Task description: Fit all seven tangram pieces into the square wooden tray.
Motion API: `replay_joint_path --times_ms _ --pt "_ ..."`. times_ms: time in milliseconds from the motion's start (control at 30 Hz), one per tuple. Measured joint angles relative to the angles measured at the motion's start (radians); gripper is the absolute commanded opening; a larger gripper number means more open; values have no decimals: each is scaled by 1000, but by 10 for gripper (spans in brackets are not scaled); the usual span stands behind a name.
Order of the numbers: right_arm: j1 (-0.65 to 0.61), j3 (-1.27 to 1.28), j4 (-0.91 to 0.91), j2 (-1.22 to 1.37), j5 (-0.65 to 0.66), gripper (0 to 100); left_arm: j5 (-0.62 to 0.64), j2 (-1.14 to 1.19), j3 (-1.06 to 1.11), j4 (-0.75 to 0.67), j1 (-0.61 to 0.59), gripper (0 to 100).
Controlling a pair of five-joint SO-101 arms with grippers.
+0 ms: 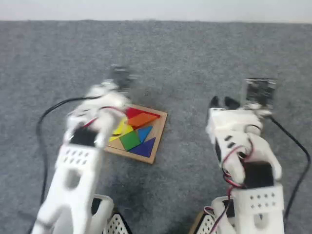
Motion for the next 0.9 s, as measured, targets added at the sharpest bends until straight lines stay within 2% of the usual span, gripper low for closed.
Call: replay_joint_path --times_ms 167,333,500,667,900 --pt "-204 -38 -20 236 140 6 150 -315 256 -132 -216 52" --pt "-298 -181 -9 575 235 6 178 -555 493 -164 -348 55" --pt "-390 -316 25 864 244 6 155 -706 655 -167 -431 55" --pt "-399 -522 153 1102 247 6 118 -829 726 -158 -483 55" --pt "-404 -772 241 1350 247 6 117 -954 726 -21 -488 55"
